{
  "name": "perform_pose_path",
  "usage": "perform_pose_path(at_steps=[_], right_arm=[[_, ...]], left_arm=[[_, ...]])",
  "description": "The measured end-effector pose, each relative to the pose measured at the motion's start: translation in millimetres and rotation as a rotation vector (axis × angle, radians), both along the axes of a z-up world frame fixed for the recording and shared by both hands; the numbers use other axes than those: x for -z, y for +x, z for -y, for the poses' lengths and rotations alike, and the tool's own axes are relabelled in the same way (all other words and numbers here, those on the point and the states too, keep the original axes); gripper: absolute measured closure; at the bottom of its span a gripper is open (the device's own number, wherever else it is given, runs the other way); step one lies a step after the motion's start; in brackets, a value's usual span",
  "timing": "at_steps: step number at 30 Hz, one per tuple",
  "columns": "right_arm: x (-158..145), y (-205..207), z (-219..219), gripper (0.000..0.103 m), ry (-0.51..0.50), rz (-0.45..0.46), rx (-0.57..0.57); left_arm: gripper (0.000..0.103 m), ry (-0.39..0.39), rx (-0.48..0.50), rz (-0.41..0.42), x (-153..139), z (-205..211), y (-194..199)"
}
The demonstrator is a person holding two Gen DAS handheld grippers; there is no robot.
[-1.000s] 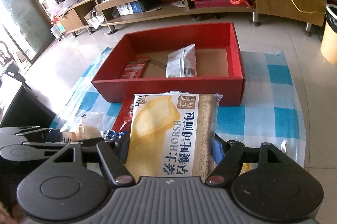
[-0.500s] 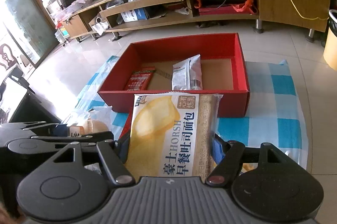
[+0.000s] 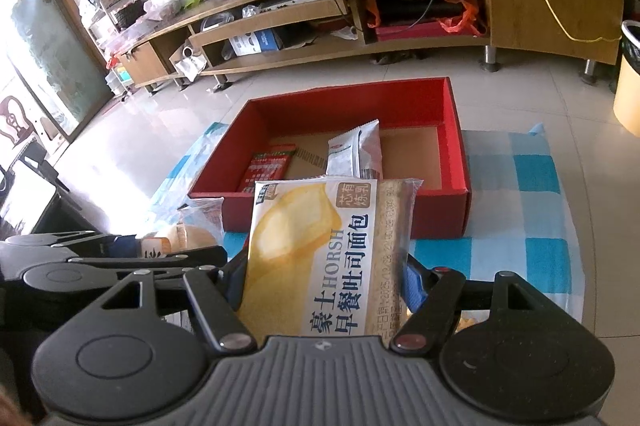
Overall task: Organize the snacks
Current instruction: 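Carry the bread pack and wrapped bun toward the red box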
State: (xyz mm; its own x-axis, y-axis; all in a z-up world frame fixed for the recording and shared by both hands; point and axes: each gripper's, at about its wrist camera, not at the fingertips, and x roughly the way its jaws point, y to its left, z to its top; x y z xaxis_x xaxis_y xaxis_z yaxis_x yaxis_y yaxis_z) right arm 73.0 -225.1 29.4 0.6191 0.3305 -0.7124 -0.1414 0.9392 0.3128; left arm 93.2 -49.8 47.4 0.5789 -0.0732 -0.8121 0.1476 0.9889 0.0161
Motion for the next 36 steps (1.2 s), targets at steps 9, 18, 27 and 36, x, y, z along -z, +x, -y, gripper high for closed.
perform_pose_path(at_steps=[9,18,27,36], right_arm=[[-9,10,4,0.035,0.018,0.024,0.024],[-17,31,8,0.035,0.047,0.042,0.056],[-18,59,10,0.035,0.068,0.065,0.074],[-14,90,13,0.035,0.057,0.081,0.084]], left_arm=[[0.038,-0.002,-0.007,0.03,-8,4,12],[0.038,0.008,-0.016,0.066,-16,8,36],[0.039,0.011,-0.039,0.09,-20,8,61],[0.039,0.04,-0.043,0.111,-15,18,88]])
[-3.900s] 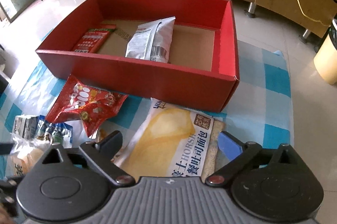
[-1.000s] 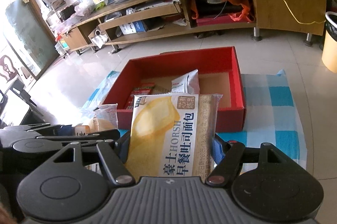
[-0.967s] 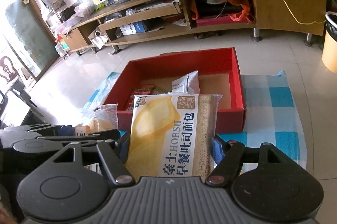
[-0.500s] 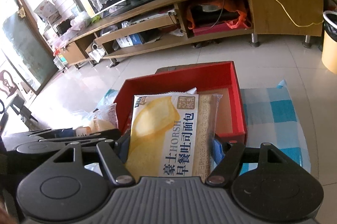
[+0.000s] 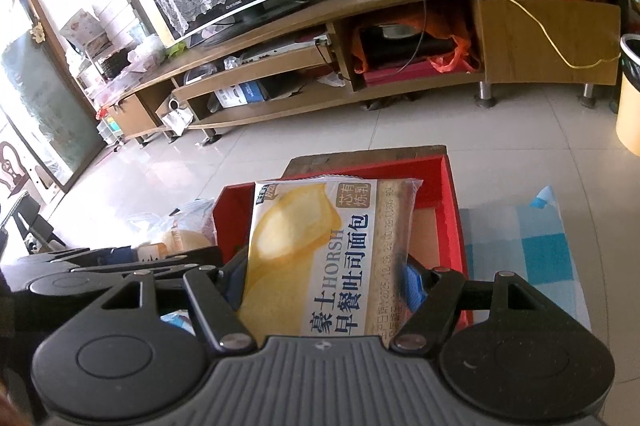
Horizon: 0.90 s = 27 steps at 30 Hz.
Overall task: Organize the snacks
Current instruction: 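Carry the bread pack and wrapped bun toward the red box, then lower both packs into the red box and open both grippers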
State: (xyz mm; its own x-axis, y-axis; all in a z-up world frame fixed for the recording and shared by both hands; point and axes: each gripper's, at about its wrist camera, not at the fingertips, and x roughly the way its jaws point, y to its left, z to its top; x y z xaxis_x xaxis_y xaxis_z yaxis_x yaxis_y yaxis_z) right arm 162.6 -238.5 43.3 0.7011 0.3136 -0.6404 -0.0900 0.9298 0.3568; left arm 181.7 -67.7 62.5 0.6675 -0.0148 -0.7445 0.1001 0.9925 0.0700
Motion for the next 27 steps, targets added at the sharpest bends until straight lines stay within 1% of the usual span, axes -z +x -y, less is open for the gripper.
perform_pose_path(at_steps=[7,13,21,27], right_arm=[[8,22,8,0.035,0.005,-0.001,0.013],[18,41,6,0.035,-0.027,-0.01,0.013],[44,63,1,0.035,-0.071,-0.046,0.007],[64,75,-5,0.035,-0.111,-0.067,0.004]], left_arm=[[0.039,0.009,-0.011,0.006,6,5,18],[0.039,0.013,-0.024,-0.023,20,5,37],[0.039,0.03,-0.034,-0.098,51,4,59],[0.039,0.066,-0.039,-0.143,72,3,67]])
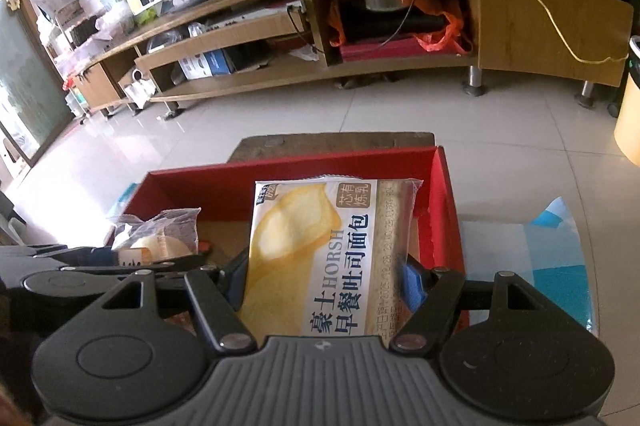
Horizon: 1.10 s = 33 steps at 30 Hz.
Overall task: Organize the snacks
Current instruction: 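Lower both packs into the red box and open both grippers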
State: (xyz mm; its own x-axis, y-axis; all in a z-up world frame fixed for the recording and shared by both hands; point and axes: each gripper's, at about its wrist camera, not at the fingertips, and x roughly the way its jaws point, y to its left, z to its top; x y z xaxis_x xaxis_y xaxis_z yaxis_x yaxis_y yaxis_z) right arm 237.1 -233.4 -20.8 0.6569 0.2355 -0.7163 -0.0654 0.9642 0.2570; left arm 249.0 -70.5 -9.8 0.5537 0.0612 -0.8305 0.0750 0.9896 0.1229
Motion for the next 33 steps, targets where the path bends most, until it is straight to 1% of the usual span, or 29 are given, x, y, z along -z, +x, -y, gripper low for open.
perform_pose_path(at_steps=[5,7,9,11,13,15,19,22,27,29,33], right_arm=[[11,6,-6,0.035,-0.035,-0.001,-0.002],[14,7,-4,0.035,-0.028,-0.006,0.0],[16,7,-3,0.035,-0.032,-0.008,0.003],[15,7,-4,0.034,-0.064,0.001,0.007],[16,7,-2,0.034,-0.06,0.005,0.013],[15,7,-1,0.034,-0.055,0.011,0.02],[13,7,0,0.034,-0.069,0.026,0.026],[9,5,1,0.034,-0.078,0.043,0.032],[-9,-2,2,0.034,-0.069,0.085,0.03],[-15,-4,1,0.034,-0.072,0.097,0.028],[-28,-12,-1,0.034,-0.072,0.114,0.028]], left_arm=[[0.037,0.027,0.001,-0.026,11,0,2],[0.035,0.039,0.004,-0.024,12,1,1],[0.027,0.045,0.002,-0.024,12,2,0],[0.027,0.042,0.004,-0.024,12,3,0],[0.026,0.044,0.004,-0.021,11,4,-1],[0.023,0.048,0.008,-0.013,9,4,-1],[0.022,0.061,0.014,0.006,5,6,-4],[0.021,0.062,0.011,0.009,2,6,-7],[0.018,0.074,-0.002,0.03,-9,2,-15],[0.017,0.07,-0.008,0.045,-16,0,-20],[0.017,0.064,-0.015,0.05,-24,-4,-31]])
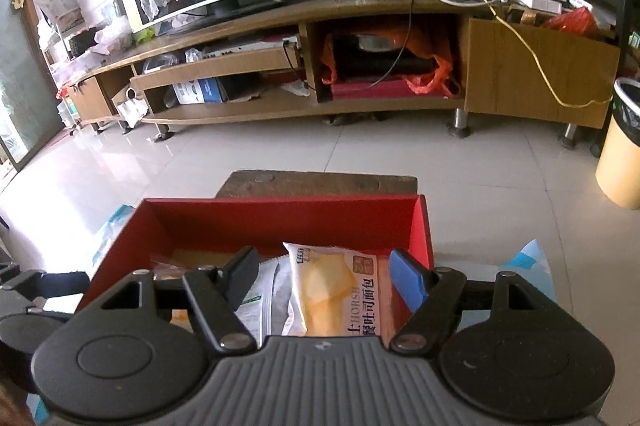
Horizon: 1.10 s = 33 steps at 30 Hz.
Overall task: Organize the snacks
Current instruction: 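Lower both packs into the red box and open both grippers, then withdraw both tools from the box toward the remaining snacks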
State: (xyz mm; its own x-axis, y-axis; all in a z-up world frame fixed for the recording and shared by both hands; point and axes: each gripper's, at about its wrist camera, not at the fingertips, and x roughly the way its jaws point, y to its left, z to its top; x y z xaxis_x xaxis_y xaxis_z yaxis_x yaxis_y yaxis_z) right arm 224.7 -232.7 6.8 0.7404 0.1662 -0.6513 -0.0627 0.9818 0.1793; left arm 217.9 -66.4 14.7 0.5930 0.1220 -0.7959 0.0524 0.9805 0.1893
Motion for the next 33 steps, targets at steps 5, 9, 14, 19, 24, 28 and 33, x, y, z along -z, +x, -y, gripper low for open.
perform_pose_path(at_steps=[5,9,14,19,24,28,33], right_arm=[[-15,-15,0,0.034,-0.019,0.011,0.002],[-23,-31,-2,0.034,-0.044,0.019,-0.008],[-28,-53,-4,0.034,-0.053,0.019,-0.021],[-29,-72,-4,0.034,-0.055,0.017,-0.023],[-31,-86,-1,0.034,-0.044,0.014,-0.018],[-31,-96,-3,0.034,-0.045,0.007,-0.023],[-26,-111,-6,0.034,-0.06,-0.021,-0.034]], left_arm=[[0.017,-0.005,-0.004,-0.007,-7,-6,-17],[0.016,-0.007,-0.002,-0.003,-12,-10,-30],[0.016,-0.016,0.001,0.011,-20,-13,-46],[0.015,-0.02,0.005,0.023,-24,-15,-60],[0.015,-0.02,0.012,0.034,-27,-17,-74],[0.015,-0.002,0.025,0.034,-26,-15,-86],[0.014,0.004,0.045,0.013,-21,-16,-103]])
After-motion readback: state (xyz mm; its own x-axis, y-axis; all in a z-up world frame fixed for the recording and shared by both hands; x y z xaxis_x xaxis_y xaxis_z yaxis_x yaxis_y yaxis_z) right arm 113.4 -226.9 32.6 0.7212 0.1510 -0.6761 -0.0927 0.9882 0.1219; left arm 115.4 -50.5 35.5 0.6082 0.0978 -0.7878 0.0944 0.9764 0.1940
